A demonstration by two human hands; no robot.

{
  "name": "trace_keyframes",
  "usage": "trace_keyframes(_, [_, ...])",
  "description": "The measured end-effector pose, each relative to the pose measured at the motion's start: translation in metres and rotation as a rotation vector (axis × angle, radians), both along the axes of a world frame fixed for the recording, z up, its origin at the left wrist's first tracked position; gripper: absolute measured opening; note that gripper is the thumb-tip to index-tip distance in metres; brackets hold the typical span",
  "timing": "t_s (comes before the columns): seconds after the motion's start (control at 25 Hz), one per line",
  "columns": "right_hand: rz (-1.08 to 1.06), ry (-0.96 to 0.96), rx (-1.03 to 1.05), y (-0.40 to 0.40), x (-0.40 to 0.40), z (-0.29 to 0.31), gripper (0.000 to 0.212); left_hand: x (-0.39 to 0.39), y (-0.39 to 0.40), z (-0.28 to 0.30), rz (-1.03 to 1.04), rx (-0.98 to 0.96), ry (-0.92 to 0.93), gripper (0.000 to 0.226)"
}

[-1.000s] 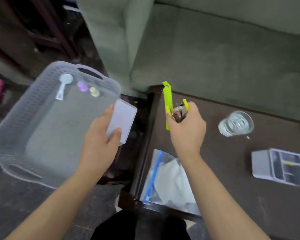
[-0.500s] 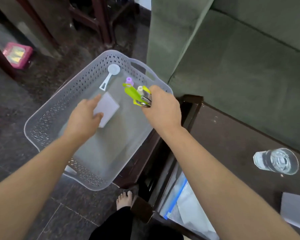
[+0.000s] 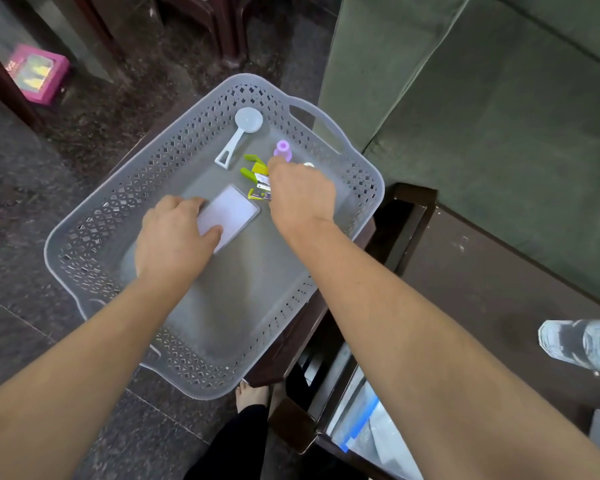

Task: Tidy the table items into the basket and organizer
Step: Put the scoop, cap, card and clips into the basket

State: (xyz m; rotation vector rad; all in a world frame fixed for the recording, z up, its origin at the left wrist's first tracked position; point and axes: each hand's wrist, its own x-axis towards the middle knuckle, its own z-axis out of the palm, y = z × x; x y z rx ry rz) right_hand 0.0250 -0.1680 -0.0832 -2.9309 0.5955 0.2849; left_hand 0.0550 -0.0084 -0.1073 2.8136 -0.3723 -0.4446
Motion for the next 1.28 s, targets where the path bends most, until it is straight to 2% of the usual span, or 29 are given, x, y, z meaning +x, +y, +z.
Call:
trace_keyframes(0.2, [-0.015, -0.09, -0.042, -0.012, -0.018, 0.014, 0.038, -0.009, -0.002, 0.0, 0.059, -0.055, -0.058, 0.044])
trace_keyframes(0.32, [0.157, 0.024, -0.119, -0.033, -0.037, 0.028, 0.022, -0.02, -0.012, 0.003, 0.046, -0.123, -0.067, 0.043])
trace_keyframes(0.4, [0.276, 0.129, -0.179, -0.041, -0.044, 0.031, 0.026, -0.031, -0.021, 0.004, 0.01, -0.143, -0.073, 0.042])
trace_keyframes(0.52, [0.327, 0.227, -0.197, -0.043, -0.04, 0.028, 0.032, -0.045, -0.036, 0.004, -0.071, -0.116, -0.07, 0.043])
trace_keyframes(0.72, [0.238, 0.32, -0.18, -0.036, -0.027, 0.019, 0.039, -0.054, -0.043, 0.004, -0.143, -0.084, -0.037, 0.044])
trace_keyframes(0.88, [0.192, 0.273, -0.183, -0.032, -0.034, 0.023, 0.03, -0.056, -0.042, 0.005, -0.127, -0.088, -0.043, 0.044])
trace_keyframes(1.04, [0.245, 0.202, -0.184, -0.026, -0.047, 0.03, 0.021, -0.064, -0.043, 0.006, -0.143, -0.089, -0.038, 0.044])
trace_keyframes(1.12, [0.203, 0.072, -0.169, -0.031, -0.056, 0.033, 0.022, -0.069, -0.046, 0.008, -0.147, -0.088, -0.047, 0.045])
trace_keyframes(1.2, [0.103, -0.087, -0.158, -0.041, -0.069, 0.036, 0.034, -0.073, -0.048, 0.014, -0.124, -0.105, -0.061, 0.044])
trace_keyframes(1.28, [0.019, -0.273, -0.183, -0.052, -0.091, 0.034, 0.038, -0.082, -0.053, 0.025, -0.091, -0.182, -0.079, 0.041])
